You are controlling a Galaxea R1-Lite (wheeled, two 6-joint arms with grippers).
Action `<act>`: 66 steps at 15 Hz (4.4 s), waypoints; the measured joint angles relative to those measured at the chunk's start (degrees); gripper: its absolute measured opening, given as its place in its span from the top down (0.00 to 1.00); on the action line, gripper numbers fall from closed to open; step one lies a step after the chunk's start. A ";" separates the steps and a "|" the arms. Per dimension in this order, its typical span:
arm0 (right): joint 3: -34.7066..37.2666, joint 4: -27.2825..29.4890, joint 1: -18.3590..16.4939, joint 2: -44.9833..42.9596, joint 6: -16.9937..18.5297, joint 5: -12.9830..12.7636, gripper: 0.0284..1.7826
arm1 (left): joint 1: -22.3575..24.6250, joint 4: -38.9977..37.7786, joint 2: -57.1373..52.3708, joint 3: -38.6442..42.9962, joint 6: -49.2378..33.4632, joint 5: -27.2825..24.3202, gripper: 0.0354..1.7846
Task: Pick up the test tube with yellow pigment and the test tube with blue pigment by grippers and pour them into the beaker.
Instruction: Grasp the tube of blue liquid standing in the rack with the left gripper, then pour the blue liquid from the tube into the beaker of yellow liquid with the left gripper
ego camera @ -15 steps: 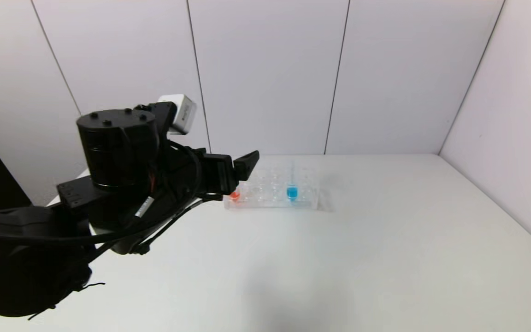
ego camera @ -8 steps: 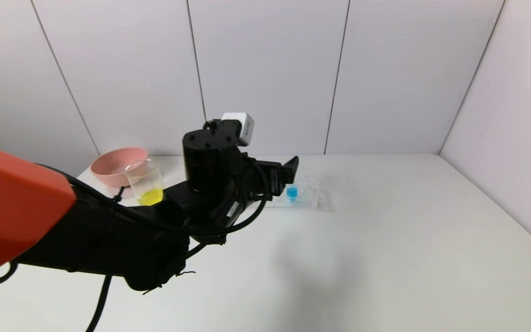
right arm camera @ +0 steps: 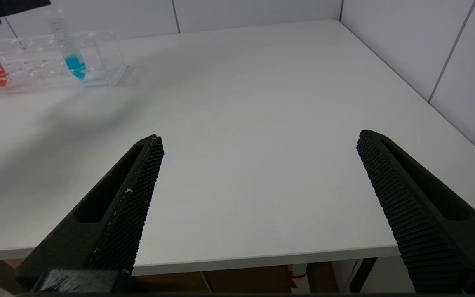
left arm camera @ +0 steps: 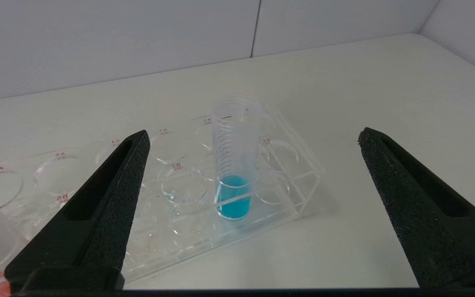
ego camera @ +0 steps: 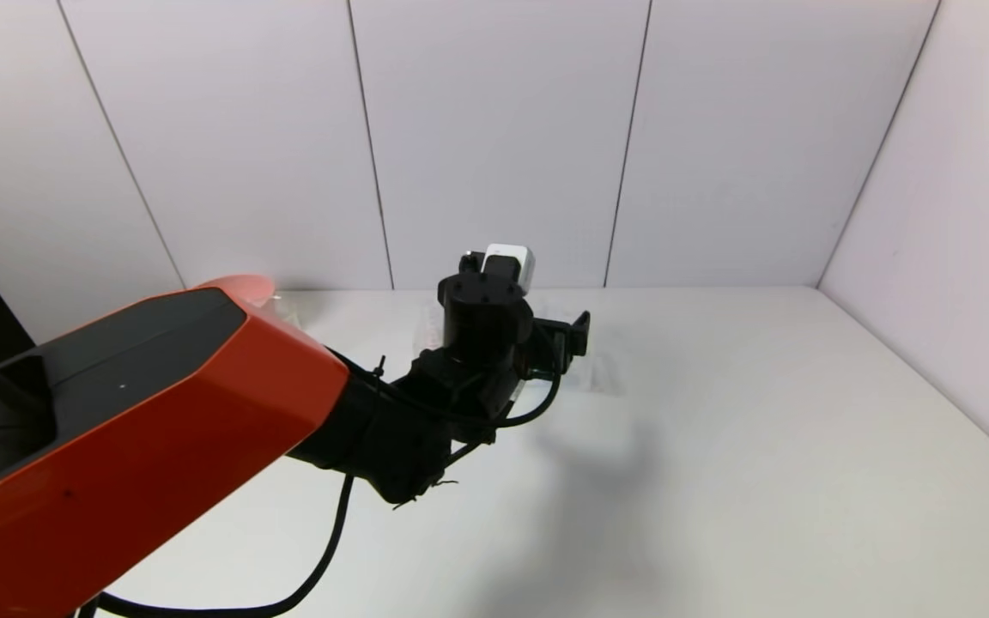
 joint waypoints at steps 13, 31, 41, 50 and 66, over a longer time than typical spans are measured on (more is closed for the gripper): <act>0.00 0.00 0.00 0.00 0.00 0.00 0.04 | 2.84 6.94 12.54 -17.57 1.56 2.02 0.04; 0.00 0.00 0.00 0.00 0.01 0.00 0.04 | 2.90 13.20 10.23 -19.53 1.48 2.38 0.76; 0.00 0.00 0.00 0.00 0.00 0.00 0.04 | 2.21 21.97 4.08 -23.10 1.67 2.71 0.76; 0.00 0.00 0.00 0.00 -0.02 0.00 0.04 | 1.94 26.76 -6.75 -19.91 3.83 5.33 0.76; 0.00 0.00 0.00 0.00 0.00 0.00 0.04 | 42.42 33.23 -40.48 10.08 9.22 -19.49 0.76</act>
